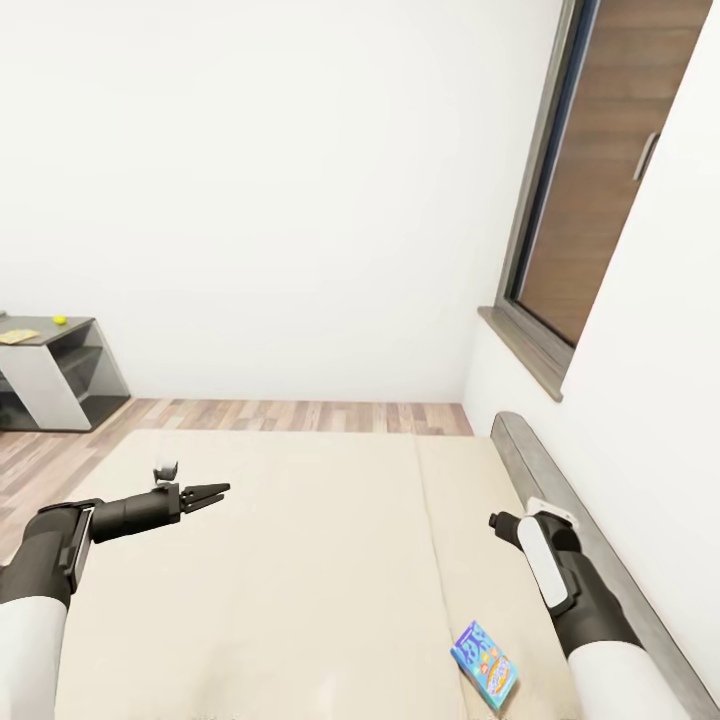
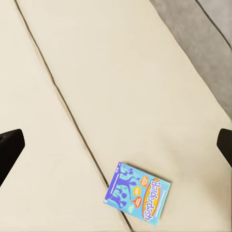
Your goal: Put all the toys in the child's room - the three board games (two on the bed and one on the table), the two jigsaw puzzles on the table, and the tennis ball on the table - inside the toy box on the table in the child's room.
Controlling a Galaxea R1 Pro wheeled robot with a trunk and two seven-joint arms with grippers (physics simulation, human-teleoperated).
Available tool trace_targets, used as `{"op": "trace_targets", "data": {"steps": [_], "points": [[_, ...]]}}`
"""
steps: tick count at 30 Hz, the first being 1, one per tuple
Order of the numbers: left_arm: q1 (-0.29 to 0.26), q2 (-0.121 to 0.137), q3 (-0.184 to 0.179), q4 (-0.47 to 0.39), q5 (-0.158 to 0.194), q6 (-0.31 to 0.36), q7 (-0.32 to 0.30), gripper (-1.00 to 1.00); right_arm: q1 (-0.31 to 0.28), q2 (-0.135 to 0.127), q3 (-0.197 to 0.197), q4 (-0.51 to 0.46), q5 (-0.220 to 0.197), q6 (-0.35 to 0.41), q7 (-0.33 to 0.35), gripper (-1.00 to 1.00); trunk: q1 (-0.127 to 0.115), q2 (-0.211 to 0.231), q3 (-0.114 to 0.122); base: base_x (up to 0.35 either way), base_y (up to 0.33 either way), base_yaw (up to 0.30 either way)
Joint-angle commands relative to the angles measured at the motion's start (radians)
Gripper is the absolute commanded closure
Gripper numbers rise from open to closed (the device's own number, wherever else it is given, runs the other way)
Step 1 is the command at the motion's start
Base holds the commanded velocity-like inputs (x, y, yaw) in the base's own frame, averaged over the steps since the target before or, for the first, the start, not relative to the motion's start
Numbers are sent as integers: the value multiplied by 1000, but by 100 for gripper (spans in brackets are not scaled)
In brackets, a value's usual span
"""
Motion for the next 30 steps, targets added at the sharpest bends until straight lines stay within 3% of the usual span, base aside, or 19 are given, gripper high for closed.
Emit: {"op": "trace_targets", "data": {"steps": [1,7,11,21,26,30], "points": [[-1,-1,3,0,-11,10,-9,-100,-1,-1,1,8,-9,0,-7,-100,1,-2,-4,0,0,0],[-1,-7,2,0,-12,8,-9,-100,-1,-3,-1,68,-2,-22,20,-100,1,-2,-14,0,0,0],[-1,-11,1,-1,-12,8,-9,-100,-2,-7,-1,131,2,-79,64,-100,1,-2,-20,0,0,0],[-1,-22,1,-1,-12,7,-9,-100,-7,-67,7,253,2,-201,160,-100,1,-2,-37,0,0,0],[1,-61,-5,-18,-10,8,-9,-100,-12,-73,7,291,3,-239,216,-100,1,-2,-45,0,0,0],[10,-126,-68,-109,-10,23,-9,-100,-13,-75,7,299,3,-247,238,-100,1,-2,-52,0,0,0]]}}
